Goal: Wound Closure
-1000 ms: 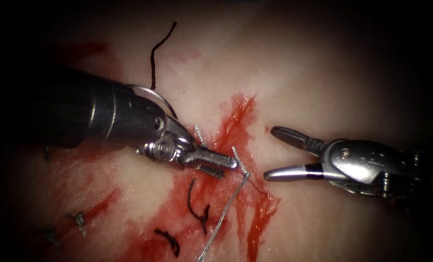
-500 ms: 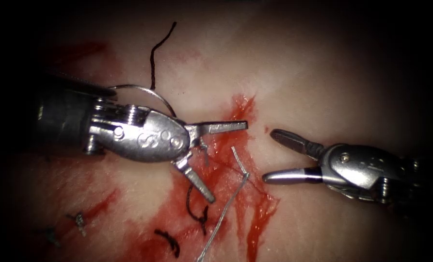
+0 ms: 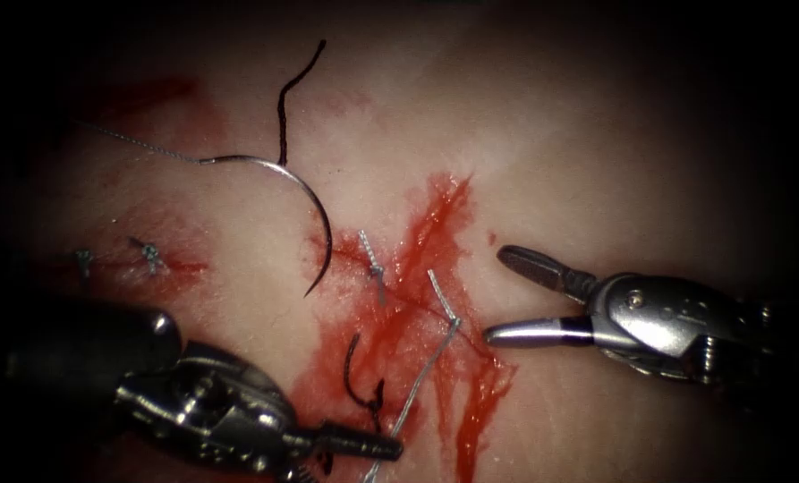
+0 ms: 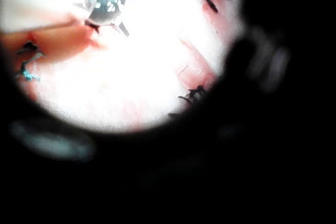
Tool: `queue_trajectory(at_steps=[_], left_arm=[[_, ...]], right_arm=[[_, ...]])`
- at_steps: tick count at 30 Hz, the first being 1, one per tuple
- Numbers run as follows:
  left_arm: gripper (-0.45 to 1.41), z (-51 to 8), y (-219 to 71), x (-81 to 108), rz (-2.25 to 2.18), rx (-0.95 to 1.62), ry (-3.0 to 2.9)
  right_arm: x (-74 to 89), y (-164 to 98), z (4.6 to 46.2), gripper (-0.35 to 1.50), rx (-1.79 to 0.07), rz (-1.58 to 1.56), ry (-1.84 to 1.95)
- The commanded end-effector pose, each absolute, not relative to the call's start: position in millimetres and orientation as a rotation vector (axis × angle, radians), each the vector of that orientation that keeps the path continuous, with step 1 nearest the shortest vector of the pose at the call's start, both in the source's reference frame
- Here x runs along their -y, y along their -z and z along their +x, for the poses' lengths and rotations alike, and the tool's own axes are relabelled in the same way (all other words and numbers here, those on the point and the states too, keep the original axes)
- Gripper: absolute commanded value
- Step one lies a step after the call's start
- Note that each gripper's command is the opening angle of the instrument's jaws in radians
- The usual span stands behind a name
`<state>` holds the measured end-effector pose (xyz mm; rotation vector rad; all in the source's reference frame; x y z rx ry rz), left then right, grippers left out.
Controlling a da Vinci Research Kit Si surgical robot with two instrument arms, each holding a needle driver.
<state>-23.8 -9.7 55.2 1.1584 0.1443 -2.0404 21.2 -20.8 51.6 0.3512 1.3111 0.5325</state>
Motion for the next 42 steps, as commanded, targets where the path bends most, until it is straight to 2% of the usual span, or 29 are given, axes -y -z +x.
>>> queue_trajectory(at_steps=[1, 12, 15, 16, 18, 20, 22, 24, 26, 31, 32, 34, 35, 36, 38, 39, 42], left_arm=[[0.36, -24.7, -56.1, 9.8, 1.135, -0.113, 2.032], [0.36, -25.6, -59.5, 10.3, 1.021, -0.071, 2.05], [0.29, -25.2, -59.4, 10.2, 1.014, -0.071, 2.056], [0.22, -25.1, -59.4, 10.3, 1.01, -0.072, 2.058], [-0.17, -25.0, -59.5, 10.4, 1.005, -0.071, 2.063], [-0.43, -25.1, -59.4, 10.5, 1.005, -0.071, 2.064], [-0.4, -25.2, -59.0, 10.4, 1.008, -0.075, 2.065], [-0.18, -25.3, -58.6, 10.3, 1.021, -0.077, 2.065], [-0.45, -25.5, -58.2, 10.4, 1.043, -0.07, 2.065], [-0.45, -25.7, -57.9, 10.4, 1.104, -0.128, 2.169], [-0.25, -25.7, -57.9, 10.2, 1.137, -0.153, 2.221], [-0.08, -26.2, -57.8, 8.4, 1.311, -0.234, 2.37], [-0.08, -26.5, -57.9, 7.7, 1.375, -0.287, 2.44], [-0.21, -26.7, -58.3, 7.0, 1.436, -0.322, 2.48], [-0.3, -27.2, -59.4, 5.3, 1.55, -0.349, 2.5], [-0.42, -27.3, -59.9, 4.5, 1.591, -0.363, 2.511], [-0.45, -27.3, -61.6, 1.8, 1.722, -0.472, 2.603]], right_arm=[[21.0, -51.9, 22.1, 1.18, -1.312, 0.354, -0.538], [21.4, -51.6, 22.2, 1.19, -1.307, 0.358, -0.559], [21.5, -51.5, 22.2, 1.19, -1.305, 0.354, -0.57], [21.5, -51.5, 22.2, 1.19, -1.304, 0.358, -0.575], [21.5, -51.4, 22.2, 1.19, -1.303, 0.353, -0.579], [21.5, -51.4, 22.2, 1.19, -1.301, 0.351, -0.589], [21.5, -51.4, 22.2, 1.21, -1.3, 0.349, -0.598], [21.5, -51.5, 22.2, 1.21, -1.298, 0.348, -0.607], [21.6, -51.5, 22.2, 1.21, -1.296, 0.346, -0.617], [21.6, -51.5, 22.2, 1.23, -1.295, 0.349, -0.621], [21.7, -51.5, 22.2, 1.23, -1.295, 0.349, -0.622], [21.7, -51.6, 22.2, 1.21, -1.295, 0.348, -0.621], [21.7, -51.6, 22.2, 1.21, -1.295, 0.347, -0.621], [21.8, -51.7, 22.3, 1.21, -1.295, 0.346, -0.62], [21.9, -51.8, 22.3, 1.19, -1.295, 0.345, -0.619], [22.0, -51.9, 22.3, 1.19, -1.295, 0.345, -0.618], [21.9, -51.9, 22.3, 1.16, -1.295, 0.344, -0.619]])
